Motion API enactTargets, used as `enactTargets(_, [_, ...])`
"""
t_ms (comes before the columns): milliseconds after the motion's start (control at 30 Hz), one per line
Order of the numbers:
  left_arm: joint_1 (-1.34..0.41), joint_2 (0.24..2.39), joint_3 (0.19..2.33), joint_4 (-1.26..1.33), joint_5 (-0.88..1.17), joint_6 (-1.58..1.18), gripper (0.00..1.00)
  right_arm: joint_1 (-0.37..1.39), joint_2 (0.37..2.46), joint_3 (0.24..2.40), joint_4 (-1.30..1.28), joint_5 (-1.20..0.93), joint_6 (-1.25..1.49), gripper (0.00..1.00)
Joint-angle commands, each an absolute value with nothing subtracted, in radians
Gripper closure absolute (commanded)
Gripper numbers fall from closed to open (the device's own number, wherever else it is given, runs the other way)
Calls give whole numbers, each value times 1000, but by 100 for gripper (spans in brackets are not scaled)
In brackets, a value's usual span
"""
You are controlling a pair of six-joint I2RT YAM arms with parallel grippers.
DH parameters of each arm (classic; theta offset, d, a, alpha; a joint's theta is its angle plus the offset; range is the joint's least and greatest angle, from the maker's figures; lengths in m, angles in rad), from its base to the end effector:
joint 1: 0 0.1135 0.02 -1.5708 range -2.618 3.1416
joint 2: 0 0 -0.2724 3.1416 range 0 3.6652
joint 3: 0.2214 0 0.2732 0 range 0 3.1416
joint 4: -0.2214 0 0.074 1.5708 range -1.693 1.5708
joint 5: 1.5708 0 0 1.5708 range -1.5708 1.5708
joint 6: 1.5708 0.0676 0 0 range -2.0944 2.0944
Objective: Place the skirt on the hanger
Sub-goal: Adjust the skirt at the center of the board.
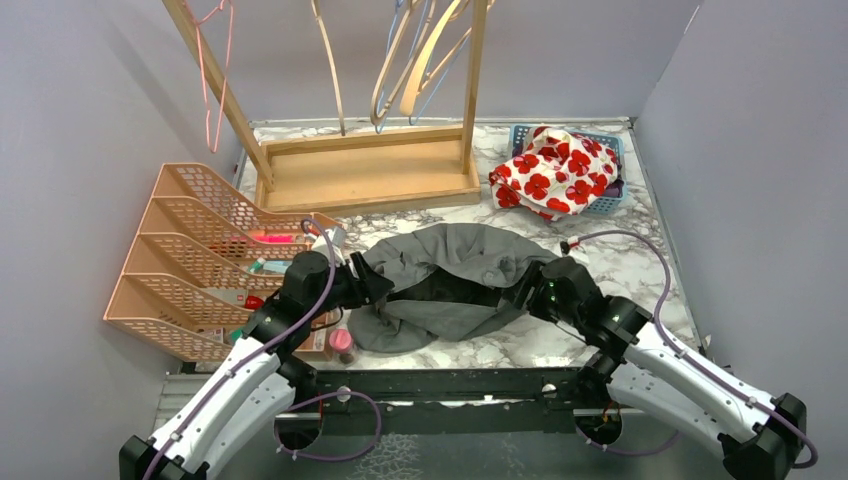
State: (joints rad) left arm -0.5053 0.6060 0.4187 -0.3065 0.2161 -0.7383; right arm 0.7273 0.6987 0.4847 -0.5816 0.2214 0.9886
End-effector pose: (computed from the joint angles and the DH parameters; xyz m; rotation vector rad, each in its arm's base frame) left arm 0.1614 -0.1058 0.2116 -0.1141 2.2013 -0.9594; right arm 0.1462 0.1103 0.1908 0.4233 2.3800 0.5703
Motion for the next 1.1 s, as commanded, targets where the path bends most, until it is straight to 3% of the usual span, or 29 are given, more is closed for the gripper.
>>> enactTargets(0, [-501, 576, 498, -353, 141, -699, 40, 726, 690, 568, -576, 257, 870, 31])
enactTargets(767, [-500, 637, 619, -496, 73, -682, 31, 726, 1107, 925, -591, 16, 408, 26])
enactTargets(1067, [-500, 628, 700, -501, -7, -605, 30, 726, 1105, 998, -508, -97, 385, 25])
